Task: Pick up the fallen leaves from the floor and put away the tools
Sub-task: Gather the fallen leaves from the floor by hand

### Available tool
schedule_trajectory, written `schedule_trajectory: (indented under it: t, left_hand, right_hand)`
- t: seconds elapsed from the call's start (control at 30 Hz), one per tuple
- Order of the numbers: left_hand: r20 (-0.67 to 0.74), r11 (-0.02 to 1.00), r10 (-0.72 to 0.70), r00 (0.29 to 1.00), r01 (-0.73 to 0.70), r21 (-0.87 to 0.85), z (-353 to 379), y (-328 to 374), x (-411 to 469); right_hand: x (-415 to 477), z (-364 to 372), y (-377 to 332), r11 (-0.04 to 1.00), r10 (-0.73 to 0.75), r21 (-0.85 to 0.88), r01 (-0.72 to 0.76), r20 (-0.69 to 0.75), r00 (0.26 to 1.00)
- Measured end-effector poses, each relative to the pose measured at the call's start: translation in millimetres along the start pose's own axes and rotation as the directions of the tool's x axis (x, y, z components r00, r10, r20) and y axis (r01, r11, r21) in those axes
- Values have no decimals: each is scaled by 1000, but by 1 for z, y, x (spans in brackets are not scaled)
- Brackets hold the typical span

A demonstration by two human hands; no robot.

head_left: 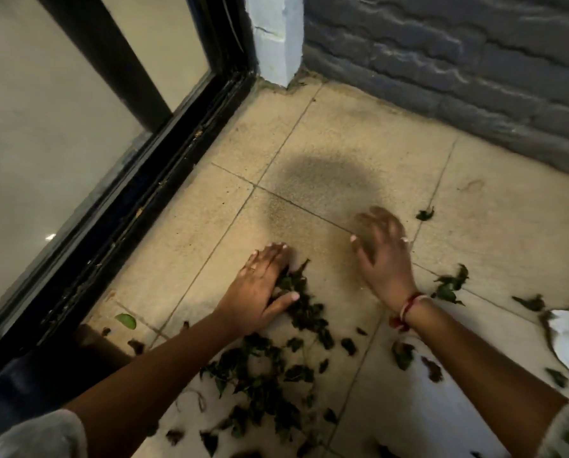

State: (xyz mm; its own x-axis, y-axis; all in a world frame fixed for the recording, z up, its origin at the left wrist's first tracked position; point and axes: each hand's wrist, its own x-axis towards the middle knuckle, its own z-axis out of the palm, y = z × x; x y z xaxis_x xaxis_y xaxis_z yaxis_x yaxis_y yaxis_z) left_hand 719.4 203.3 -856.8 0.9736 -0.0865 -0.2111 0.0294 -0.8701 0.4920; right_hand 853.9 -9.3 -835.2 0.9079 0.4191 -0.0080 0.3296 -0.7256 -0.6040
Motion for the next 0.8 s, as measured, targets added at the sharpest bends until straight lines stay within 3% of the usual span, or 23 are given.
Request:
schedule_trajectory:
  t: [0.1, 0.2, 0.37, 0.53, 0.6, 0.67, 0.73, 0.8]
  left_hand:
    - [64, 976, 207, 976, -210, 53, 4, 15, 13]
    - [99, 934, 326, 940, -337, 120, 9, 18, 16]
    - [67, 949, 288, 955, -294, 111, 18, 16, 19]
    - [74, 955, 234, 970, -243, 172, 21, 37, 39]
    - [82, 944, 270, 959, -281, 175, 22, 45, 51]
    - [74, 945, 280, 957, -289, 153, 23, 51, 62]
    - [42, 960, 250, 967, -253, 119, 22, 57, 71]
    - [-32, 970, 222, 975, -217, 114, 19, 60, 72]
  right_hand:
    - [17, -24, 34, 983, 146, -99, -157, -115, 983]
    - [25, -28, 62, 956, 237, -158, -246, -74, 969]
    - [2, -9, 54, 988, 83, -137, -71, 83, 993]
    - [-46, 4, 27, 991, -86, -73, 110, 274, 958]
    - [-54, -3, 29, 999, -37, -32, 42, 158, 987]
    - [-58, -17, 39, 993, 113, -32, -115, -60, 992]
    - [-62, -31, 52, 948, 297, -40, -315, -243, 923]
    - [-66, -36, 62, 889, 424, -42, -455, -299, 855]
